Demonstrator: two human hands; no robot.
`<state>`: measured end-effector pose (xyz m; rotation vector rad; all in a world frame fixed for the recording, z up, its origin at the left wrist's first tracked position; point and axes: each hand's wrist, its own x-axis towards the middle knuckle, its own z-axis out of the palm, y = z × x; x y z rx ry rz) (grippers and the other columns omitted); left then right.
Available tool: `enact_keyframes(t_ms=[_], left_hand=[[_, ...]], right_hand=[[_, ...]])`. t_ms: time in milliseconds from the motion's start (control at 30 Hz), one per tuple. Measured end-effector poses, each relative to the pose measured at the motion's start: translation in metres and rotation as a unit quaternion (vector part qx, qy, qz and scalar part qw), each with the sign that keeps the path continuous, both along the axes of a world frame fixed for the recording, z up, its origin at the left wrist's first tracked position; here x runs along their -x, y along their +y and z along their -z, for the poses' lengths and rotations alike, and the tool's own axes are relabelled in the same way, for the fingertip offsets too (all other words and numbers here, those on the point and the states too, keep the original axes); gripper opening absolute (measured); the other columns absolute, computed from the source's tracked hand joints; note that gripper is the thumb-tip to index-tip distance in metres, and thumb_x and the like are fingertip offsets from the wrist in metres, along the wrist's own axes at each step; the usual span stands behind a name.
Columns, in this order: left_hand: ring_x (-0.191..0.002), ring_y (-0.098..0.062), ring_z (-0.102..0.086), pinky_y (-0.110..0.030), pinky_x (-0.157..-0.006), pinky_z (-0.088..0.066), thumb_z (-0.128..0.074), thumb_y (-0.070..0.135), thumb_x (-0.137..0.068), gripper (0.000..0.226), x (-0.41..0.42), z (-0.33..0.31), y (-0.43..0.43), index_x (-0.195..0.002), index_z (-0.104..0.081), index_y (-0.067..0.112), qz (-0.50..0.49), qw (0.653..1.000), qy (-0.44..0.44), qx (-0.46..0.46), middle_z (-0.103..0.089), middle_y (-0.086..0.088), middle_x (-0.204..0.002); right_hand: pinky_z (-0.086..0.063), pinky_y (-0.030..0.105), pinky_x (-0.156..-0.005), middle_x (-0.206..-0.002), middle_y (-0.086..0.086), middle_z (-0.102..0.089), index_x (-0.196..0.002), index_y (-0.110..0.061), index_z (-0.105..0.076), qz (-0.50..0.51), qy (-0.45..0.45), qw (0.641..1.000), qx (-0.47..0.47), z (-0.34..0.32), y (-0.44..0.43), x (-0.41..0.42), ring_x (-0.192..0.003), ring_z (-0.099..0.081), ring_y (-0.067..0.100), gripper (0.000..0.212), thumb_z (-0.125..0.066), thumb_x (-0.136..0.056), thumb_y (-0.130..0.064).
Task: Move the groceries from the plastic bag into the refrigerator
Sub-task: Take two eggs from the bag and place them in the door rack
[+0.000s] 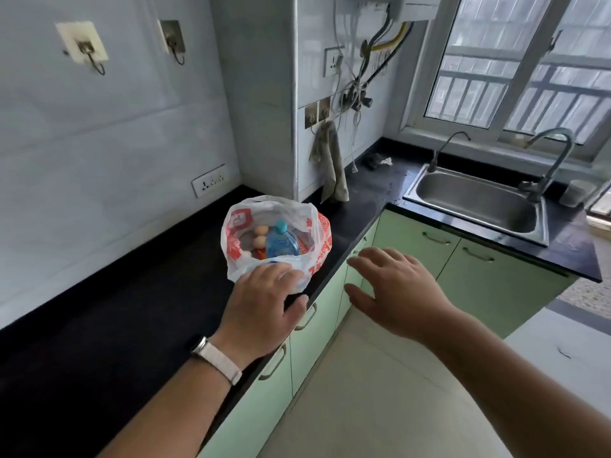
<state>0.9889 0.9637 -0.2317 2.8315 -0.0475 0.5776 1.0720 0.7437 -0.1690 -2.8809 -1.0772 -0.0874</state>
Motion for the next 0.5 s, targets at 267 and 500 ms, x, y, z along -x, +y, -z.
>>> enact_keyframes(t_ms=[267, 500], left_hand=[[-0.116, -0.015, -0.054, -0.04, -0.093, -0.048, -0.042, 0.049, -0.094, 0.044, -0.028, 0.01, 0.045, -0.127, -0.057, 0.025, -0.059, 0.997, 0.049, 0.0, -0.06, 0.008, -0.124], [-0.121, -0.012, -0.052, -0.039, -0.097, -0.047, -0.038, 0.053, -0.093, 0.049, -0.078, 0.024, 0.073, -0.129, -0.058, 0.026, -0.127, 0.987, 0.094, 0.013, -0.058, 0.009, -0.13]], right_hand=[[-0.035, 0.036, -0.106, -0.14, -0.011, -0.05, -0.141, -0.034, -0.044, -0.047, 0.022, 0.999, -0.01, 0.026, 0.057, -0.058, -0.129, -0.046, 0.018, 0.052, -0.039, -0.095, -0.059], [-0.041, 0.038, -0.1, -0.131, -0.01, -0.055, -0.134, -0.033, -0.049, -0.097, 0.058, 0.993, -0.022, 0.058, 0.094, -0.139, -0.121, -0.052, 0.021, 0.053, -0.037, -0.091, -0.06]])
